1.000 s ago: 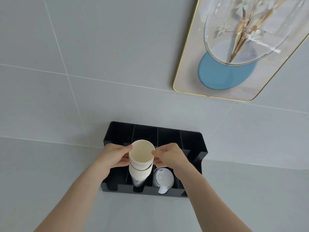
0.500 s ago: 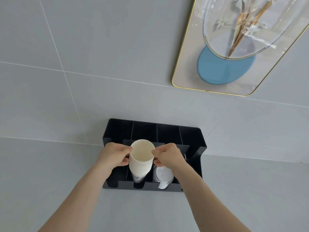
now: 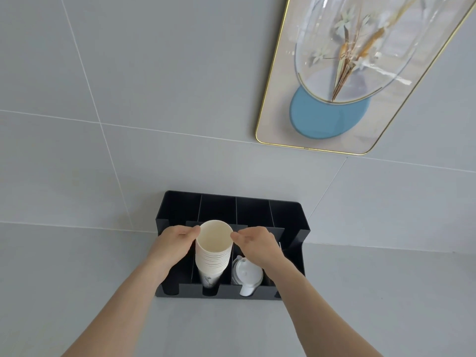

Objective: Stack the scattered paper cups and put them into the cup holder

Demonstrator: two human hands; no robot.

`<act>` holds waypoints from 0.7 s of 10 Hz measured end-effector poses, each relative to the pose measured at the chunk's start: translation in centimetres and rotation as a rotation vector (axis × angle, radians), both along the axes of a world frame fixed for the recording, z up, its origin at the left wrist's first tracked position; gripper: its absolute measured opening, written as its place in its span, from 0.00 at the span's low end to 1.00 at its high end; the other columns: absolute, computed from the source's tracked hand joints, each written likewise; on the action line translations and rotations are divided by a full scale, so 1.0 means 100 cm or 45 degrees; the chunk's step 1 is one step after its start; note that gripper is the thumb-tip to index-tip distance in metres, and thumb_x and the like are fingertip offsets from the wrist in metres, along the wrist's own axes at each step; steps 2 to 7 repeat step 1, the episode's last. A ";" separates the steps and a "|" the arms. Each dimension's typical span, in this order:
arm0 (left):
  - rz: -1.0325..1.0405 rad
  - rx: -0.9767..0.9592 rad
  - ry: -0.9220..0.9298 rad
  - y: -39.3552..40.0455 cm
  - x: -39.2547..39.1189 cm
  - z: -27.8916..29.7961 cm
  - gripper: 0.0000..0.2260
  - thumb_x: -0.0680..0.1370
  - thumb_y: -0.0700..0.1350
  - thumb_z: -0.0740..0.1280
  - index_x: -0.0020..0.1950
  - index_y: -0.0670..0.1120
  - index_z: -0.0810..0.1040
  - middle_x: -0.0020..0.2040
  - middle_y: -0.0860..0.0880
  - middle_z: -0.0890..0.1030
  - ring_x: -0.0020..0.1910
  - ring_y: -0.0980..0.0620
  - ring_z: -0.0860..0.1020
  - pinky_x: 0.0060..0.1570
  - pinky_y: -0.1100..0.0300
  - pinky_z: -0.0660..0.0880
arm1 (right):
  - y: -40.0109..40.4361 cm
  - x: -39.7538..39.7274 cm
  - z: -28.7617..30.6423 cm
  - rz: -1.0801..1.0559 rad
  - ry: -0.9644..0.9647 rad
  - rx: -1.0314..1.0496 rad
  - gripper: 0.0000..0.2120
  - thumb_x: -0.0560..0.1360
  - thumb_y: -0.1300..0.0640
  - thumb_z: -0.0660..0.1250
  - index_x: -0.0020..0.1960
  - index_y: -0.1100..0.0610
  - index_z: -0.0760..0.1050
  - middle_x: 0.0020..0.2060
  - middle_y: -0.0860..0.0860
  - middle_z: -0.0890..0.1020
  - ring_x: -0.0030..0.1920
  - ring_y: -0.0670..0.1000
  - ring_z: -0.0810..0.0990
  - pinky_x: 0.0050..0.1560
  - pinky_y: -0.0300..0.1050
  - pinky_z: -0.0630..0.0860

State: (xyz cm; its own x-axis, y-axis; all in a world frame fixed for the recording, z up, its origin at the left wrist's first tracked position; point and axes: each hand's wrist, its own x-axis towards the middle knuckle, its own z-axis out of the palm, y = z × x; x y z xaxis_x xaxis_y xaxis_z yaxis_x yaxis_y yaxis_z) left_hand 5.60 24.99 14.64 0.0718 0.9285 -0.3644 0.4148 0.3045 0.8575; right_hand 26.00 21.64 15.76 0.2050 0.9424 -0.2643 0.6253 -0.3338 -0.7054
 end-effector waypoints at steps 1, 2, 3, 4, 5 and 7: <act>0.016 0.127 0.231 -0.010 -0.001 0.013 0.23 0.80 0.62 0.63 0.69 0.50 0.77 0.64 0.54 0.80 0.66 0.49 0.76 0.65 0.51 0.71 | -0.010 0.015 -0.002 0.051 -0.195 0.044 0.20 0.79 0.43 0.65 0.34 0.52 0.68 0.31 0.49 0.72 0.32 0.48 0.70 0.39 0.44 0.70; 0.016 0.127 0.231 -0.010 -0.001 0.013 0.23 0.80 0.62 0.63 0.69 0.50 0.77 0.64 0.54 0.80 0.66 0.49 0.76 0.65 0.51 0.71 | -0.010 0.015 -0.002 0.051 -0.195 0.044 0.20 0.79 0.43 0.65 0.34 0.52 0.68 0.31 0.49 0.72 0.32 0.48 0.70 0.39 0.44 0.70; 0.016 0.127 0.231 -0.010 -0.001 0.013 0.23 0.80 0.62 0.63 0.69 0.50 0.77 0.64 0.54 0.80 0.66 0.49 0.76 0.65 0.51 0.71 | -0.010 0.015 -0.002 0.051 -0.195 0.044 0.20 0.79 0.43 0.65 0.34 0.52 0.68 0.31 0.49 0.72 0.32 0.48 0.70 0.39 0.44 0.70; 0.016 0.127 0.231 -0.010 -0.001 0.013 0.23 0.80 0.62 0.63 0.69 0.50 0.77 0.64 0.54 0.80 0.66 0.49 0.76 0.65 0.51 0.71 | -0.010 0.015 -0.002 0.051 -0.195 0.044 0.20 0.79 0.43 0.65 0.34 0.52 0.68 0.31 0.49 0.72 0.32 0.48 0.70 0.39 0.44 0.70; 0.016 0.127 0.231 -0.010 -0.001 0.013 0.23 0.80 0.62 0.63 0.69 0.50 0.77 0.64 0.54 0.80 0.66 0.49 0.76 0.65 0.51 0.71 | -0.010 0.015 -0.002 0.051 -0.195 0.044 0.20 0.79 0.43 0.65 0.34 0.52 0.68 0.31 0.49 0.72 0.32 0.48 0.70 0.39 0.44 0.70; 0.016 0.127 0.231 -0.010 -0.001 0.013 0.23 0.80 0.62 0.63 0.69 0.50 0.77 0.64 0.54 0.80 0.66 0.49 0.76 0.65 0.51 0.71 | -0.010 0.015 -0.002 0.051 -0.195 0.044 0.20 0.79 0.43 0.65 0.34 0.52 0.68 0.31 0.49 0.72 0.32 0.48 0.70 0.39 0.44 0.70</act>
